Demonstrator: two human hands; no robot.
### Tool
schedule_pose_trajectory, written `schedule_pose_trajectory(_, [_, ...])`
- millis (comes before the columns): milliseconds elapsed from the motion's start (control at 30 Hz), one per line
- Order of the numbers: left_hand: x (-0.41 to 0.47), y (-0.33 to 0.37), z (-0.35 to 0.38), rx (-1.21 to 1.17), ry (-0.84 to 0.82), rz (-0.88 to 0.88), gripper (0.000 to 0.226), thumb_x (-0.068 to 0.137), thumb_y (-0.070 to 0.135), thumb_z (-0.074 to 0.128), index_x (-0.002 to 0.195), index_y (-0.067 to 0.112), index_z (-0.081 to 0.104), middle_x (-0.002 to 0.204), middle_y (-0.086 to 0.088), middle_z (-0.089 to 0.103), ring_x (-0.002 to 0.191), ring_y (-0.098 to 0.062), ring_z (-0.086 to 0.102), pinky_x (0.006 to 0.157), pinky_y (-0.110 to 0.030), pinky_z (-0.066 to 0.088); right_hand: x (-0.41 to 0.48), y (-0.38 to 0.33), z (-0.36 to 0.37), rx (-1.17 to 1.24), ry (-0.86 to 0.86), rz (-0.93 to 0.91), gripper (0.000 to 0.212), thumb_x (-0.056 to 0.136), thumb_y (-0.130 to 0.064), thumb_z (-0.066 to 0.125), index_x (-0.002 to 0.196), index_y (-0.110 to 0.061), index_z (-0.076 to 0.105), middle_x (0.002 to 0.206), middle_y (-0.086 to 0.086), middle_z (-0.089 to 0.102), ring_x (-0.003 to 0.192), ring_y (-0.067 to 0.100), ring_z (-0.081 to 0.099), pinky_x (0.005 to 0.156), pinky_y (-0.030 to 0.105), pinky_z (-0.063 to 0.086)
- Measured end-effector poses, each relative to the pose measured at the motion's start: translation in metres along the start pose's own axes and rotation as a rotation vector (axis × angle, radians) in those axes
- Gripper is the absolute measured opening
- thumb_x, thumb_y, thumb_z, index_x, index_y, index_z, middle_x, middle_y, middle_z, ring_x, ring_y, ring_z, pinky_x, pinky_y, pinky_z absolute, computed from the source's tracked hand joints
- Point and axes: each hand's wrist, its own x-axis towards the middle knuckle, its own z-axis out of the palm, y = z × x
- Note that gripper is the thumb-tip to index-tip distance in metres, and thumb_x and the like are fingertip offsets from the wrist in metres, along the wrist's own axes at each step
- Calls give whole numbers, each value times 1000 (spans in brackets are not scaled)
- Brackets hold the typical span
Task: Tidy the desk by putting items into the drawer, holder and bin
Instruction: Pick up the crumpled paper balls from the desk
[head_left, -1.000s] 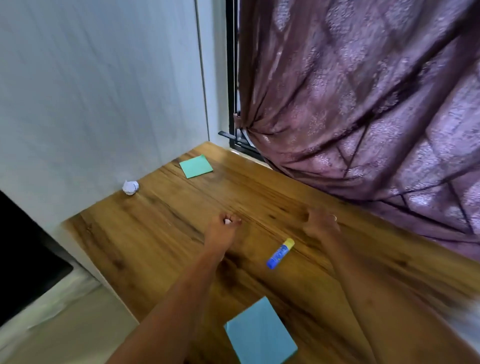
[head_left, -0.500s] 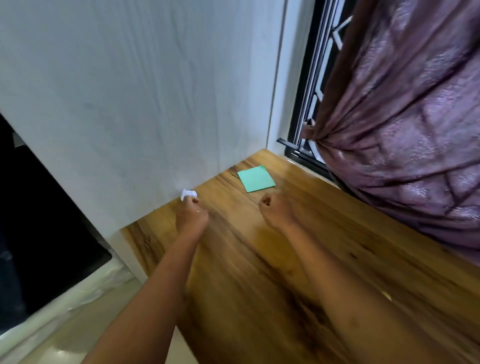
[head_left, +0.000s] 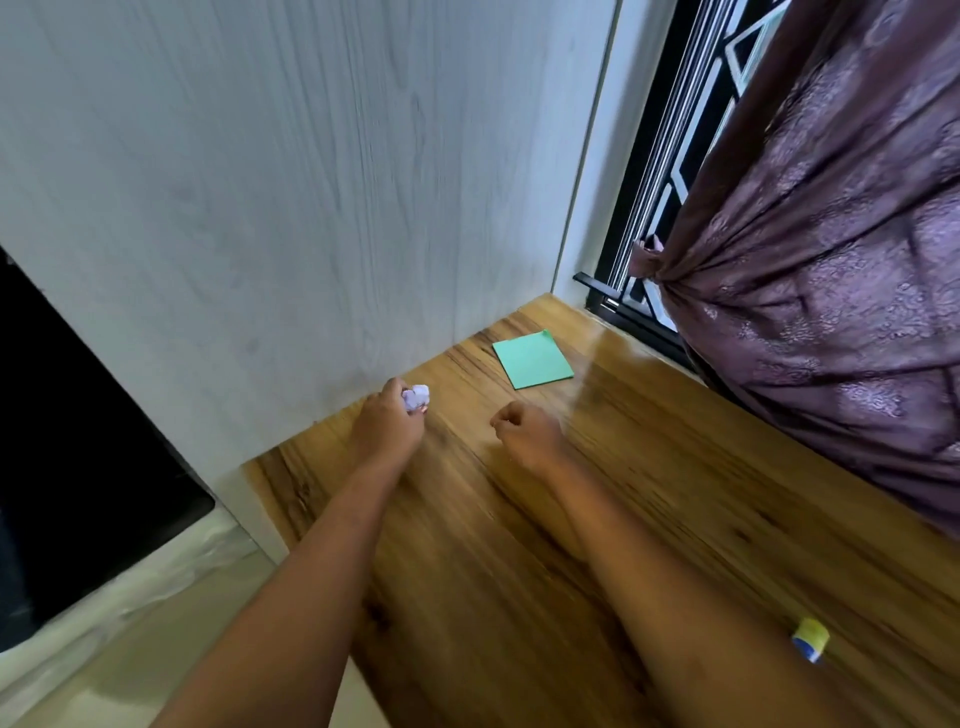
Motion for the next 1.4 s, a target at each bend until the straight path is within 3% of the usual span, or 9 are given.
schedule_pose_trajectory(133, [-32,26,4,-263,-201,-11,44,90,48,56,125,23,53,109,2,58,96,-21,59,82,-36,54,-7,0,-6,364,50,146,14,92,-16,53,95,-14,67,97,3,67,89,16,58,71,26,46])
schedule_pose_trajectory(267, [-75,50,10,-548,-329,4,35,92,54,46,116,32,57,110,7,63,90,-10,59,60,-19,46,-28,-2,-23,698,-37,323,31,91,-38,55,101,-11,68,98,13,70,67,17,60,53,26,46])
schedule_pose_trajectory(367, [-103,71,8,-721,-342,-19,21,95,49,43,99,37,59,100,10,66,87,-5,61,57,-14,47,-48,4,-35,778,-127,361,51,93,-49,48,106,-4,68,98,19,65,78,25,60,68,34,48])
schedule_pose_trajectory(467, [-130,91,8,-829,-364,-65,24,97,45,41,99,31,61,105,0,67,97,-18,64,85,-38,54,-72,13,-40,908,-92,295,43,90,-51,52,97,-12,67,94,11,67,88,27,62,87,43,50])
schedule_pose_trajectory(733, [-205,128,7,-943,-416,-109,30,99,45,35,114,22,48,113,-8,59,102,-20,60,85,-37,53,-143,29,-64,885,112,182,26,92,-33,59,101,-11,68,82,5,73,67,12,72,49,20,51])
schedule_pose_trajectory(833, [-236,139,2,-1050,-446,-175,27,100,42,35,112,24,51,99,0,62,88,-12,61,69,-25,50,-175,42,-75,978,228,175,19,93,-28,58,95,-12,69,85,7,74,72,15,72,55,22,54])
schedule_pose_trajectory(1000, [-303,163,2,-1228,-447,-265,20,101,21,41,99,17,60,95,-6,68,87,-20,64,77,-33,52,-235,67,-96,1055,382,189,35,94,-39,54,107,-9,64,92,11,73,76,21,72,59,26,55])
schedule_pose_trajectory(1200, [-404,180,8,-1431,-570,-343,25,97,3,36,113,5,56,111,-19,65,97,-32,62,88,-42,49,-331,98,-115,1264,477,205,54,93,-49,50,118,-1,56,111,24,63,106,40,62,94,53,49])
schedule_pose_trajectory(1400, [-494,180,14,-1392,-637,-372,30,91,1,36,104,10,62,100,-13,69,89,-25,66,78,-33,53,-422,127,-119,1257,589,201,44,96,-48,43,94,-9,65,83,8,72,72,19,70,56,25,55])
